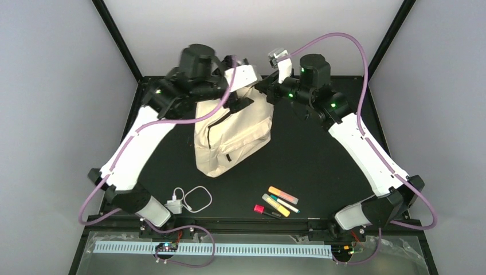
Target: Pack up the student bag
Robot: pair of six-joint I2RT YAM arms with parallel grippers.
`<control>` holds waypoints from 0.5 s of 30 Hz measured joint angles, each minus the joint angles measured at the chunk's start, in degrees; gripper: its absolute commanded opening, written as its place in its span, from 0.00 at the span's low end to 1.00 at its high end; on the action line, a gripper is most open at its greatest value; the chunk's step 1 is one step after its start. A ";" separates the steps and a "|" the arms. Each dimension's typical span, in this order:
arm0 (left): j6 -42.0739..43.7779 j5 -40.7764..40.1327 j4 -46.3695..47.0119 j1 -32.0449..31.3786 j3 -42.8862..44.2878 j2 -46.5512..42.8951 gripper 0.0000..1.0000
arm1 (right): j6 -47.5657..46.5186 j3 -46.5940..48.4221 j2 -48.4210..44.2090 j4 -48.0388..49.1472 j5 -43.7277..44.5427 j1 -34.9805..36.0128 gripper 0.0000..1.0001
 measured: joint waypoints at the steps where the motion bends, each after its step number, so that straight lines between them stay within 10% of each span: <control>1: 0.46 -2.23 0.87 -0.04 -1.16 1.36 0.90 | 0.20 0.02 0.00 0.00 -0.22 0.33 0.01; 3: 1.64 -5.57 2.05 -0.04 -3.67 3.41 0.74 | 0.50 0.04 0.00 0.00 -0.55 0.68 0.01; 7: 3.41 -8.66 2.89 0.02 -6.82 4.87 0.09 | 0.66 0.04 -0.02 -0.11 -0.79 0.87 0.01; 15: 1.55 -6.01 2.82 1.79 -6.91 3.91 0.02 | 0.50 -1.25 -0.98 -0.70 0.26 -0.20 0.01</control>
